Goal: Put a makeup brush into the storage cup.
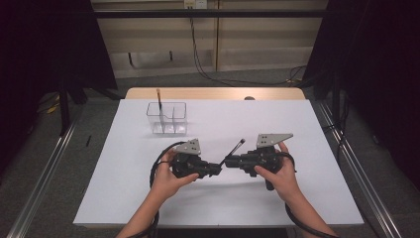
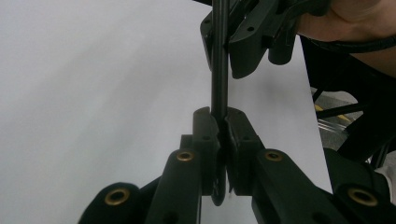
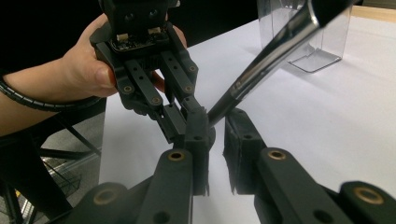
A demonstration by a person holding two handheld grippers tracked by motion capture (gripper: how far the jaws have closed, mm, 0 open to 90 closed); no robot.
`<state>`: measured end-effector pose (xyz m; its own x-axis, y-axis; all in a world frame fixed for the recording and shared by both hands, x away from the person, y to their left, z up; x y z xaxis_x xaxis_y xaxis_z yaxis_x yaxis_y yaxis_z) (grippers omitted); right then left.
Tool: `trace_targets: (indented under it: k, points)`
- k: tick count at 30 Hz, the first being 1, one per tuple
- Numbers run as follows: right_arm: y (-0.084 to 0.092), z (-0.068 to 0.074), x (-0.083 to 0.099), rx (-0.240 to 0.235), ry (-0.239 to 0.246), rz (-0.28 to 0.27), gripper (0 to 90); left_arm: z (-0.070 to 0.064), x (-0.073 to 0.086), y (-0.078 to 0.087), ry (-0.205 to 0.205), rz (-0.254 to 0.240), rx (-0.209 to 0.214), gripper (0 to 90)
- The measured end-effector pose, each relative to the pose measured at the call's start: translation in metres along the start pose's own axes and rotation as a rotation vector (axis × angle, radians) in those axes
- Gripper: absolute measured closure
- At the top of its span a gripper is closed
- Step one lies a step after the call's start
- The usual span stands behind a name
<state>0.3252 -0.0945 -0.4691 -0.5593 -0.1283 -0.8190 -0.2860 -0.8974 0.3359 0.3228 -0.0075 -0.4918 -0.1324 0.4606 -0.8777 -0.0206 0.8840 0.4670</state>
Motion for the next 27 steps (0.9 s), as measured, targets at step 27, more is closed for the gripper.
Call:
trace_targets:
  k: [27]
  points:
    - [-0.0070, 0.0072, -0.0073, -0.046, -0.062, -0.045, 84.6, -0.0039, -0.0036, -0.0090, 0.023, -0.038, 0.006, 80.6]
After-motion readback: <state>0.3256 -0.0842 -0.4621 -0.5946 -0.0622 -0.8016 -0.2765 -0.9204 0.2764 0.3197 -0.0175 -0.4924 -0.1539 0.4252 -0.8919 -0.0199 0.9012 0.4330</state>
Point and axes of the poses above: each handheld gripper's, and its own axes: y roughly backward along the jaws, x roughly out of its underside, z roughly to its left, the point moved 10 cm from there along -y, roughly forward along the jaws, and after that the axes turned 10 degrees about -y, right-handed, at the moved point
